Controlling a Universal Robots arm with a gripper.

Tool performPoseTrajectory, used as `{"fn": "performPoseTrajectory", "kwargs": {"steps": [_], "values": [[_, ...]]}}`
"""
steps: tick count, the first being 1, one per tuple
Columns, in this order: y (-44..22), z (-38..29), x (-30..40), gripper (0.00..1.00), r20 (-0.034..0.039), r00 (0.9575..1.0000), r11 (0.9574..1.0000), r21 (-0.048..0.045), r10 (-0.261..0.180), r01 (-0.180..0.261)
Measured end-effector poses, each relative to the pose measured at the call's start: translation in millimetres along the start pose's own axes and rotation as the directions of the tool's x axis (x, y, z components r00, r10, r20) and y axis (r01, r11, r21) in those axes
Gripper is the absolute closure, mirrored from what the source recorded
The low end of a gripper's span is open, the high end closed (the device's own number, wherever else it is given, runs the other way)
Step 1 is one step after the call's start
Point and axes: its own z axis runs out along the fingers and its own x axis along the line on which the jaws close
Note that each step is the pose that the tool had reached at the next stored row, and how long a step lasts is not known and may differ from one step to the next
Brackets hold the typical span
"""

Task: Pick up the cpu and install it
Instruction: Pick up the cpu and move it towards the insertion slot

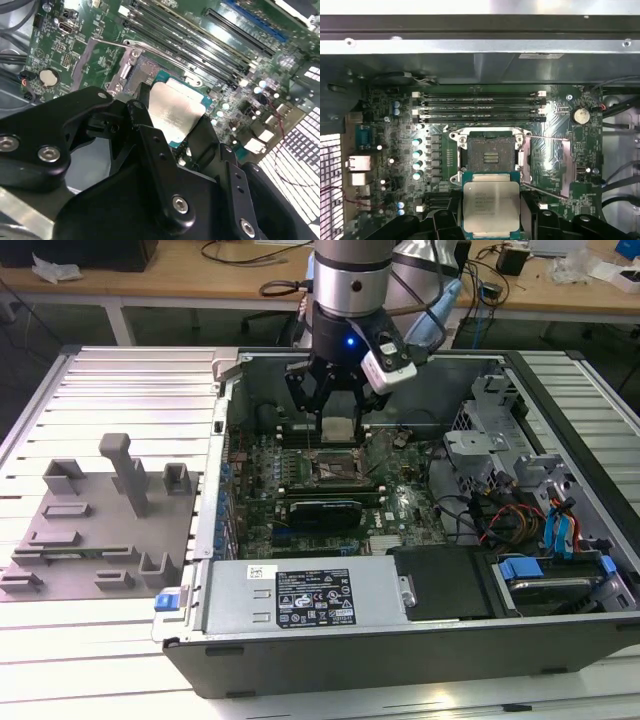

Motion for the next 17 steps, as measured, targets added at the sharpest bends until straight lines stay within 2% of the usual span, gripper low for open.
{"fn": "performPoseTrajectory", "kwargs": {"steps": [1,6,10,17], "values": [[1.3,3.9,-0.1,0.45,0.0002,1.0000,1.0000,-0.0003,-0.009,0.009],[2.6,14.2,0.1,0.45,0.0014,0.9991,0.9991,-0.0008,-0.042,0.042],[2.7,16.8,-1.5,0.45,0.0015,0.9991,0.9991,-0.0007,-0.043,0.043],[2.7,17.1,-1.6,0.45,0.0014,0.9991,0.9991,-0.0008,-0.043,0.043]]}}
